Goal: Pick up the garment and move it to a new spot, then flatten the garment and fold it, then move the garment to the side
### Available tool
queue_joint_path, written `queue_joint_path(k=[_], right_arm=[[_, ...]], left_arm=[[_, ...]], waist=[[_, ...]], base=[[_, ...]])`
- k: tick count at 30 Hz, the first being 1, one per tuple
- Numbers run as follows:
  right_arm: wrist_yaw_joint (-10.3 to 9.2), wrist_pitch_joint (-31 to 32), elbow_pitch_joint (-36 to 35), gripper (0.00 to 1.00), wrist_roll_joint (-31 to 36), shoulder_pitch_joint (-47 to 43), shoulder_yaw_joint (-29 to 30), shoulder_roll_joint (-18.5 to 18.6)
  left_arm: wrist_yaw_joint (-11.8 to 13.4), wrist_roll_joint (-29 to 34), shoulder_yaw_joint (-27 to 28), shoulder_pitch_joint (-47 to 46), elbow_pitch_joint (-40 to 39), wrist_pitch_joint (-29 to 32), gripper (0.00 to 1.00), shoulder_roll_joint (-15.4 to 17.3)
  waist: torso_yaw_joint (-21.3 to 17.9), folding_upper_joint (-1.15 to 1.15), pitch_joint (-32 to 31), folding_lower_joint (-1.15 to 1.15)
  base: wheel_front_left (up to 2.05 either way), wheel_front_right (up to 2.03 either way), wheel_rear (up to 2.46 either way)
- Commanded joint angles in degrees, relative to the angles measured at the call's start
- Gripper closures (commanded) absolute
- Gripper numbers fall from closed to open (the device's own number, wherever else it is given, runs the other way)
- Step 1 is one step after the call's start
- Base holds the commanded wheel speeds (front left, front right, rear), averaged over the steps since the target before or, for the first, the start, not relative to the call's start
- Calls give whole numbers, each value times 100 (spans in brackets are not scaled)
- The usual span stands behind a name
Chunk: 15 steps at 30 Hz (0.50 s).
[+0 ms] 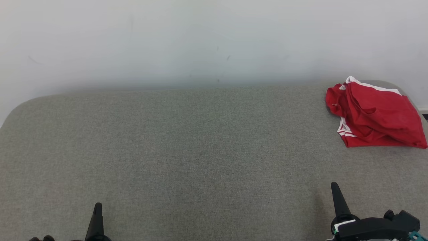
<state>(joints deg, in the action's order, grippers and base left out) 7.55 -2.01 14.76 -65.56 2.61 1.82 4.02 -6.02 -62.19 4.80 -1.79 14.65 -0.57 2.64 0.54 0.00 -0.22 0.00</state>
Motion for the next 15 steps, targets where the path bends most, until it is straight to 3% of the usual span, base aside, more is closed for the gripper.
queue_joint_path(k=[1,15], right_arm=[[-6,25,-64,100,-121,118,22,31],[-8,223,-68,100,-910,194,100,32]], left_arm=[[-16,-140,30,-139,-58,20,100,23],[-60,-963,71,-246,-58,222,100,27]], waist=[[0,0,0,0],[-13,0,8,0]], base=[[0,0,0],[0,0,0]])
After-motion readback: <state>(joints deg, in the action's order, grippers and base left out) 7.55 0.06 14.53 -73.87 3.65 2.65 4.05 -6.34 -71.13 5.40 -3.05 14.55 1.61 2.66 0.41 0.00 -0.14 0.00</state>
